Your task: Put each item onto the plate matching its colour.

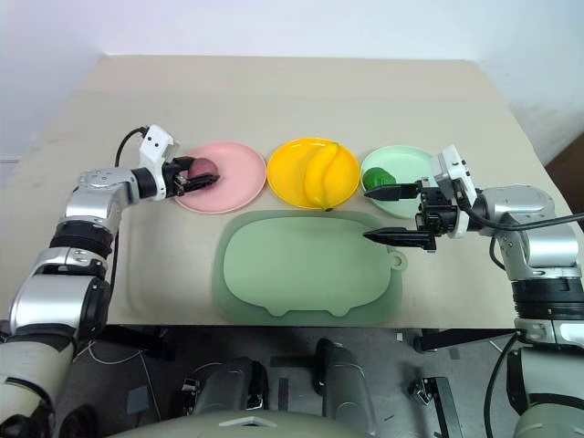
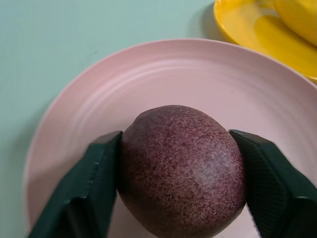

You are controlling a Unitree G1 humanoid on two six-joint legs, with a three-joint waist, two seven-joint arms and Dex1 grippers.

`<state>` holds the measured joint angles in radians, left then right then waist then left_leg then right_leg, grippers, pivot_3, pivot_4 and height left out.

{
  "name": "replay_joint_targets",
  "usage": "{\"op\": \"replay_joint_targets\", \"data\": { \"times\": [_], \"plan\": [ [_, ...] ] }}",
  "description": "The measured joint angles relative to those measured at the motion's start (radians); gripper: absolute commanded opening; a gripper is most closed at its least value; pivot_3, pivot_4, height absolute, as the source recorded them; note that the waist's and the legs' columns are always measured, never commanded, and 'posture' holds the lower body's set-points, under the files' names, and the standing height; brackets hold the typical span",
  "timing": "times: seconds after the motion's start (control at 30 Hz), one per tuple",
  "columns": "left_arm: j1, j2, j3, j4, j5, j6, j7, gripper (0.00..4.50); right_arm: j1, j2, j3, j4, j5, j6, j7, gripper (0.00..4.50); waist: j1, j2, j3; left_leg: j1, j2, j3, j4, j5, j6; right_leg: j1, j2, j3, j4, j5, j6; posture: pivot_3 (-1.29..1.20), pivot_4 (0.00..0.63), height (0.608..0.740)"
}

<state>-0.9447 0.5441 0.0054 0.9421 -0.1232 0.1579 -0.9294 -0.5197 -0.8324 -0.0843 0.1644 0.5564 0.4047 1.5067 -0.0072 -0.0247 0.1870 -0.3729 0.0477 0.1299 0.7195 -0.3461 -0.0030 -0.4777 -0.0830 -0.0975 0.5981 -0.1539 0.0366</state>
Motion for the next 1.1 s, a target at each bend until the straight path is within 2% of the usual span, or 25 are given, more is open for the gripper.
{"op": "replay_joint_targets", "data": {
  "times": [0.03, 0.37, 0.8, 1.1],
  "plan": [
    [0.0, -0.003, 0.0, 0.003, 0.001, 0.009, 0.003, 4.47, 0.0, 0.0, 0.0, 0.0, 0.0, 0.0, -0.001, 4.5, 0.0, 0.0, 0.0, 0.0, 0.0, 0.0, 0.0, 0.0, 0.0, 0.0, 0.0, 0.0, 0.0, 0.0, 0.0, 0.0, 0.15, 0.704],
    [0.012, -0.005, -0.007, -0.032, 0.007, 0.007, -0.071, 4.47, -0.001, 0.007, 0.0, 0.008, 0.0, 0.002, -0.012, 4.5, -0.001, 0.0, 0.0, 0.0, 0.0, 0.0, 0.0, 0.0, 0.0, 0.0, 0.0, 0.0, 0.0, 0.0, 0.0, 0.0, 0.15, 0.704],
    [0.019, -0.005, 0.012, -0.071, 0.021, -0.084, -0.024, 4.47, -0.022, 0.014, 0.0, 0.019, 0.007, 0.01, -0.024, 4.5, -0.002, 0.0, 0.0, 0.0, 0.0, 0.0, 0.0, 0.0, 0.0, 0.0, 0.0, 0.0, 0.0, 0.0, 0.0, 0.0, 0.15, 0.704],
    [0.046, -0.013, 0.058, -0.167, -0.073, -0.097, -0.099, 4.47, -0.04, 0.03, -0.004, 0.023, 0.008, 0.011, -0.042, 4.5, -0.002, 0.0, 0.0, 0.0, 0.0, 0.0, 0.0, 0.0, 0.0, 0.0, 0.0, 0.0, 0.001, 0.0, 0.0, 0.0, 0.15, 0.704]
  ]
}}
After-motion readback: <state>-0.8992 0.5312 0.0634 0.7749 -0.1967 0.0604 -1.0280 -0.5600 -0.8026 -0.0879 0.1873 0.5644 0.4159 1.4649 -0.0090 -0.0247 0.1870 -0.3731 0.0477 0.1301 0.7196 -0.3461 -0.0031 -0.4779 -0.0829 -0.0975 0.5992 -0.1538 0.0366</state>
